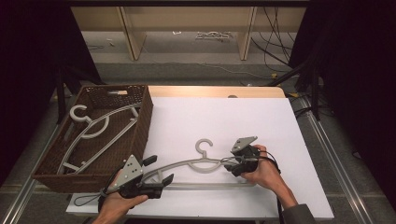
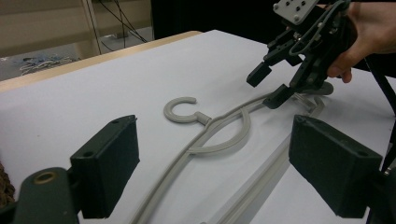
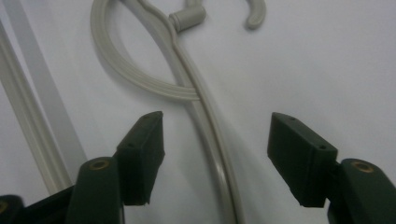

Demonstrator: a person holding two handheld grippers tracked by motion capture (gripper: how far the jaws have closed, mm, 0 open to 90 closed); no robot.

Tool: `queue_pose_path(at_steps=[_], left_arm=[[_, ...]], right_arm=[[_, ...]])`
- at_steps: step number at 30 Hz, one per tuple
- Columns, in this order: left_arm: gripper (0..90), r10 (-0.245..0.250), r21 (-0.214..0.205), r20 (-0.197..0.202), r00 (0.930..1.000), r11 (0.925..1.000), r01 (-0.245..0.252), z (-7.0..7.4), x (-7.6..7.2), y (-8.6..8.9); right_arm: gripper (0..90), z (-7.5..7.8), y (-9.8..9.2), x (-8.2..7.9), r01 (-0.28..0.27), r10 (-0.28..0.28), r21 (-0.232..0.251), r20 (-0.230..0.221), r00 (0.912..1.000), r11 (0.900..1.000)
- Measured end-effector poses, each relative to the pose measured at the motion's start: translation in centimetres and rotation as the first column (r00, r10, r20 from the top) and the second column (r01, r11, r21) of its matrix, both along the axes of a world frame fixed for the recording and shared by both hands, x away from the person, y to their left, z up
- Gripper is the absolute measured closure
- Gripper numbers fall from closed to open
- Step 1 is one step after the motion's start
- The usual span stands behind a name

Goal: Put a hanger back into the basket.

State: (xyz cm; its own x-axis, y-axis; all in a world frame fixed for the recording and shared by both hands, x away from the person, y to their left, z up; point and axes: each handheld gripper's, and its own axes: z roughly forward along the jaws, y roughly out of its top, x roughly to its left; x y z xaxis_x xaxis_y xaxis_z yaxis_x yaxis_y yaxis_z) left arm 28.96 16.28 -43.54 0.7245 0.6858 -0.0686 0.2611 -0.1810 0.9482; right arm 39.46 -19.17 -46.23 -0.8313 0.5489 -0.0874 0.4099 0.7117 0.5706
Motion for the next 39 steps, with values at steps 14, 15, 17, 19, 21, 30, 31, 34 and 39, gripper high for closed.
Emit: queue_pose_path(at_steps=[14,15,17,19,21,30,31,34,39], left_arm=[[15.9,-0.007,0.015,0.002,1.0000,0.9999,0.007,0.0,0.0,0.0],[16.0,-0.008,0.014,0.002,1.0000,0.9999,0.008,0.0,0.0,0.0],[16.0,-0.011,0.018,0.004,0.9999,0.9998,0.011,0.0,0.0,0.0],[16.0,-0.019,0.016,0.007,0.9998,0.9997,0.019,-0.1,0.1,-0.1],[16.0,-0.018,0.023,0.004,0.9998,0.9996,0.018,-0.1,0.1,-0.1],[16.1,-0.015,0.011,-0.004,0.9999,0.9998,0.015,-0.2,0.1,-0.2],[16.1,-0.017,0.012,-0.002,0.9999,0.9998,0.017,-0.2,0.1,-0.2],[16.1,-0.018,0.014,-0.001,0.9998,0.9997,0.018,-0.2,0.1,-0.2],[16.2,-0.023,0.010,-0.009,0.9997,0.9997,0.023,-0.3,0.1,-0.2]], right_arm=[[59.2,-0.4,1.1,1.7,-0.084,0.071,-0.095,-0.133,0.9885,0.9919],[59.4,-0.3,1.3,1.9,-0.087,0.072,-0.105,-0.139,0.9877,0.9906],[59.5,-0.3,1.4,2.0,-0.089,0.072,-0.109,-0.153,0.9856,0.9901],[59.8,-0.2,1.5,2.2,-0.089,0.068,-0.119,-0.172,0.9827,0.9890],[60.3,-0.1,1.8,2.4,-0.095,0.070,-0.136,-0.183,0.9807,0.9861],[73.5,0.2,2.3,3.1,-0.111,0.071,-0.182,-0.211,0.9750,0.9771],[74.3,0.2,2.4,3.2,-0.110,0.070,-0.183,-0.214,0.9744,0.9770],[76.7,0.3,2.5,3.2,-0.142,0.100,-0.198,-0.206,0.9734,0.9699],[78.6,0.3,2.7,3.0,-0.170,0.127,-0.218,-0.198,0.9719,0.9611]])
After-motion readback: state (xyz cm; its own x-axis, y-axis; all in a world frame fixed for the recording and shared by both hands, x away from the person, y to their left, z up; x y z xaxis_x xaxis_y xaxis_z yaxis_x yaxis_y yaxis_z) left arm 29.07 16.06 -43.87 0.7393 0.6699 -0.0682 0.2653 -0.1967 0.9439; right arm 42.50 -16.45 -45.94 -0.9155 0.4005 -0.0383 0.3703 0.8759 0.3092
